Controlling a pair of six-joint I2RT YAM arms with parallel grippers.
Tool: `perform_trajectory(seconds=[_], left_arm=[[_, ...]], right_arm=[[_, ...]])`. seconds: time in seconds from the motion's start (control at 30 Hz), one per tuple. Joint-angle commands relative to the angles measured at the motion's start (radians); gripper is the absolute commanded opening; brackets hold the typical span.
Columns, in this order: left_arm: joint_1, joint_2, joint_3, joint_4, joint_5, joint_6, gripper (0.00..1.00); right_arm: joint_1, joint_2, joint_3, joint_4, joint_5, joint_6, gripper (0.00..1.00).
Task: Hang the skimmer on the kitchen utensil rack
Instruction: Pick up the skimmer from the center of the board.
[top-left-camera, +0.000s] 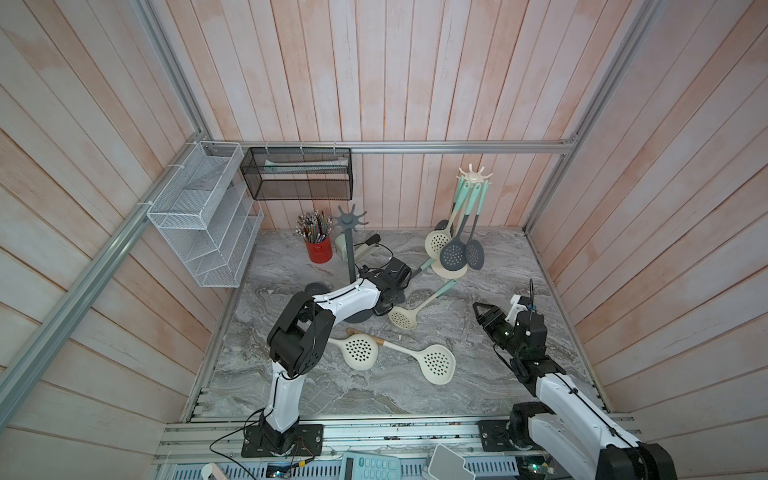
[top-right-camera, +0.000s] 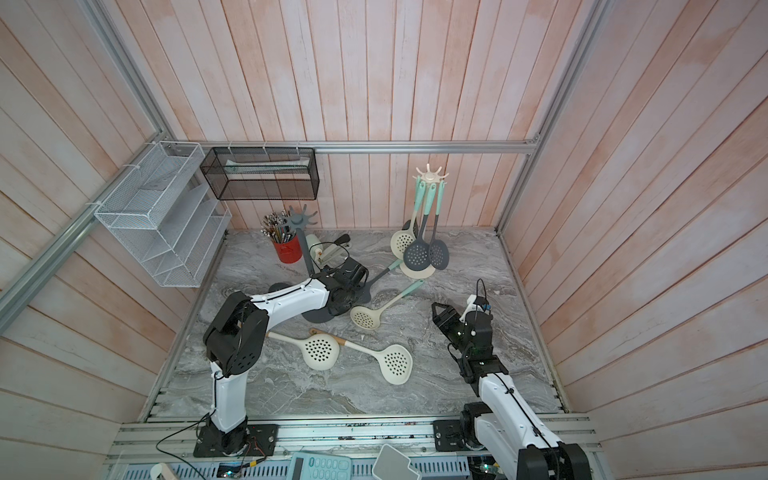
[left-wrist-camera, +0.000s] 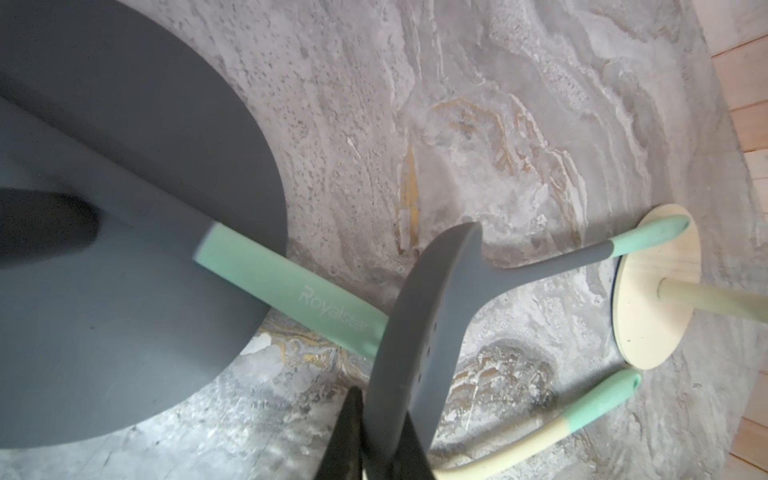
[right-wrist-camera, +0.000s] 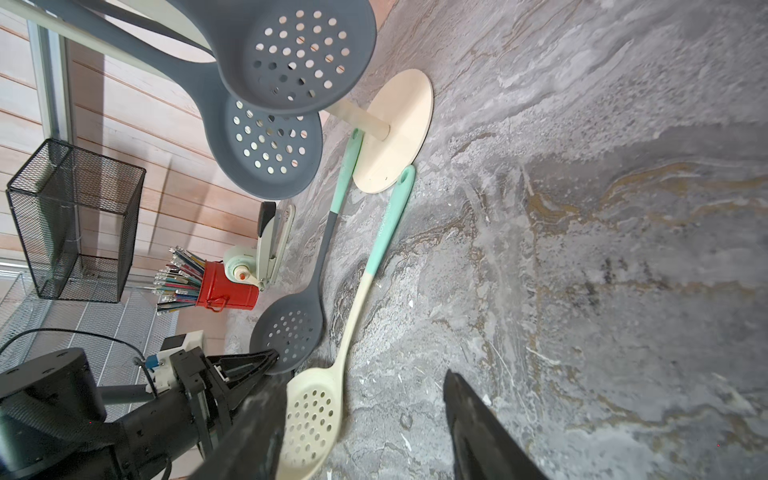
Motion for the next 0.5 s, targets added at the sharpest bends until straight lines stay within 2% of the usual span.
perform_trajectory(seconds=[0.0,0.07,0.13,0.47], left_arm=[[0.003,-0.016,0.006,0.022,-0.033,-0.007,0.09],[0.002,-0.036,-0.013,0.033,-0.035,-0.015,0.03],[0.001,-0.051,-0.028,0.038,-0.040,-0.030,0.02],[-0.008,-0.068,-0.034,-0.022,-0.032,-0.084,0.02]], right_arm=[[-0.005,-0.019,-0.015,-0.016,0.019,-0.007,0.61],[-0.005,-0.024,-0.016,-0.022,0.021,-0.007,0.61],[-0.005,-0.029,-0.016,-0.026,0.021,-0.007,0.61],[-0.007,-0.049,-0.015,-0.038,0.015,-0.007,0.61]])
